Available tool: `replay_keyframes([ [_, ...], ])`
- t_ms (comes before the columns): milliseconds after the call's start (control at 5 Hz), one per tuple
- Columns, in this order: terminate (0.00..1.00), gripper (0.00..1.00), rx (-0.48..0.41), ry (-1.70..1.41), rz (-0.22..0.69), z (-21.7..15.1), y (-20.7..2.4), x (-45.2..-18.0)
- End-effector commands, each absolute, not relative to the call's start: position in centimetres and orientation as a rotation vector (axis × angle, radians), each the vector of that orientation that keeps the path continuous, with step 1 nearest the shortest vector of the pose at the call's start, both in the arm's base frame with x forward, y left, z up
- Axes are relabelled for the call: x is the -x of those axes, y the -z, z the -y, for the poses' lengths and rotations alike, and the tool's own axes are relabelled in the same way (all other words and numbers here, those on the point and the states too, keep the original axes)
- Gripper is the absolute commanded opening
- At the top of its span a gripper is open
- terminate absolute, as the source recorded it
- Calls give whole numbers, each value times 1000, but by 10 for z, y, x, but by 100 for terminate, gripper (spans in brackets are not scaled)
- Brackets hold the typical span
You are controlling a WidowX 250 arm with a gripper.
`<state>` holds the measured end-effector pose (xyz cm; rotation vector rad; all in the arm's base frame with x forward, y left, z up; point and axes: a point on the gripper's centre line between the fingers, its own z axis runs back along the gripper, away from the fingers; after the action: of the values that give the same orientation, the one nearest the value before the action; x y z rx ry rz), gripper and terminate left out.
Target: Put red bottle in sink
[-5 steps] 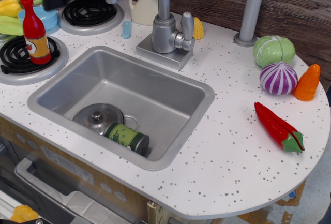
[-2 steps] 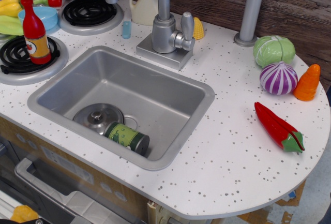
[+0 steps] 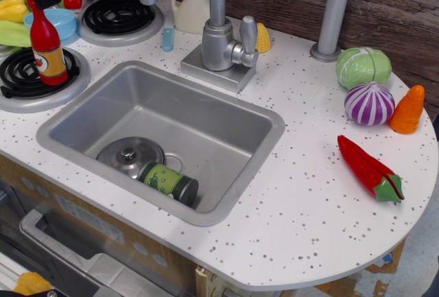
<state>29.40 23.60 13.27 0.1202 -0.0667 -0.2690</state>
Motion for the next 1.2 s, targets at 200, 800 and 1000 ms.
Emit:
replay_keyframes([
  [200, 0, 100, -89, 308, 109, -245, -124, -294],
  [800, 0, 0, -51, 294, 108, -234, -117, -289],
  [1000, 0, 0, -58, 285, 101, -222, -124, -286],
])
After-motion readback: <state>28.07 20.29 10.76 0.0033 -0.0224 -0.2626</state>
